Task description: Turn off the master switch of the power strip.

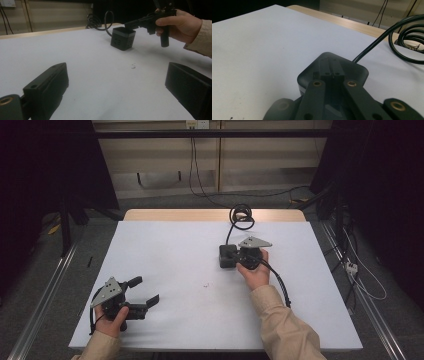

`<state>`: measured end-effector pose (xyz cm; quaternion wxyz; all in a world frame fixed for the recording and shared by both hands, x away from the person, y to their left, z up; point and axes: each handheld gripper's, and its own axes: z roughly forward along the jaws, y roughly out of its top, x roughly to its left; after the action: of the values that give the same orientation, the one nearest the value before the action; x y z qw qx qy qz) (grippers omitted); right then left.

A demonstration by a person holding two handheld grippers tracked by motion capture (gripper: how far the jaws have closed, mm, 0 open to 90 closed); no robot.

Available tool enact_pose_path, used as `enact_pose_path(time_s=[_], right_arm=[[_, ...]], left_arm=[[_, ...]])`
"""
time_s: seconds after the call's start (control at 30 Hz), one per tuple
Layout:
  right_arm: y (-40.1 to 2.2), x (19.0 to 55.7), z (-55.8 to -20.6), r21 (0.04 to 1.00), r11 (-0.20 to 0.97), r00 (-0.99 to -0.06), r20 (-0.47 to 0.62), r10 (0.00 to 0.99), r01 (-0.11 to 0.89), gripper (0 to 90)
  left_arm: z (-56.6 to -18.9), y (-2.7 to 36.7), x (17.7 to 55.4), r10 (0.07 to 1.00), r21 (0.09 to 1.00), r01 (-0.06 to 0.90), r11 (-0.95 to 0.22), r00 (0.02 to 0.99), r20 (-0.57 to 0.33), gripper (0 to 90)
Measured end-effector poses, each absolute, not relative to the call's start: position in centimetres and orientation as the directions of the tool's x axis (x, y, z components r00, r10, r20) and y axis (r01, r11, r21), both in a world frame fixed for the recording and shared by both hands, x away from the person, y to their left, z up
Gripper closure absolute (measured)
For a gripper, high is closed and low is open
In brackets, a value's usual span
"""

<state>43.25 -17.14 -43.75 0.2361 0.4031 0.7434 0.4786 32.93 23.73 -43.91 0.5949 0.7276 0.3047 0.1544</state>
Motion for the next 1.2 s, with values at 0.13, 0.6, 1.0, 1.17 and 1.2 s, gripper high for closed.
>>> enact_pose_path(time_s=[0.13, 0.6, 1.0, 1.17, 1.2], right_arm=[[-17.1, 43.2, -43.7, 0.902, 0.215, -0.562, 0.038, 0.826, 0.376, 90.0], [-17.2, 43.2, -43.4, 0.904, 0.201, -0.551, 0.044, 0.834, 0.378, 90.0], [-17.6, 43.1, -42.8, 0.905, 0.139, -0.528, 0.106, 0.842, 0.403, 71.1], [-17.6, 43.0, -42.7, 0.901, 0.130, -0.523, 0.118, 0.844, 0.413, 55.3], [-17.6, 43.0, -42.6, 0.901, 0.124, -0.521, 0.124, 0.844, 0.415, 52.5]], left_arm=[[-43.9, 23.8, 33.0, 0.627, 0.960, 0.260, -0.107, 0.767, -0.138, 4.4], [-43.9, 23.7, 33.0, 0.626, 0.960, 0.261, -0.102, 0.767, -0.142, 4.4], [-44.0, 23.7, 33.0, 0.627, 0.960, 0.261, -0.103, 0.766, -0.141, 4.4], [-44.0, 23.7, 33.1, 0.628, 0.959, 0.264, -0.100, 0.765, -0.144, 4.4], [-44.0, 23.7, 33.1, 0.628, 0.959, 0.263, -0.101, 0.765, -0.144, 4.4]])
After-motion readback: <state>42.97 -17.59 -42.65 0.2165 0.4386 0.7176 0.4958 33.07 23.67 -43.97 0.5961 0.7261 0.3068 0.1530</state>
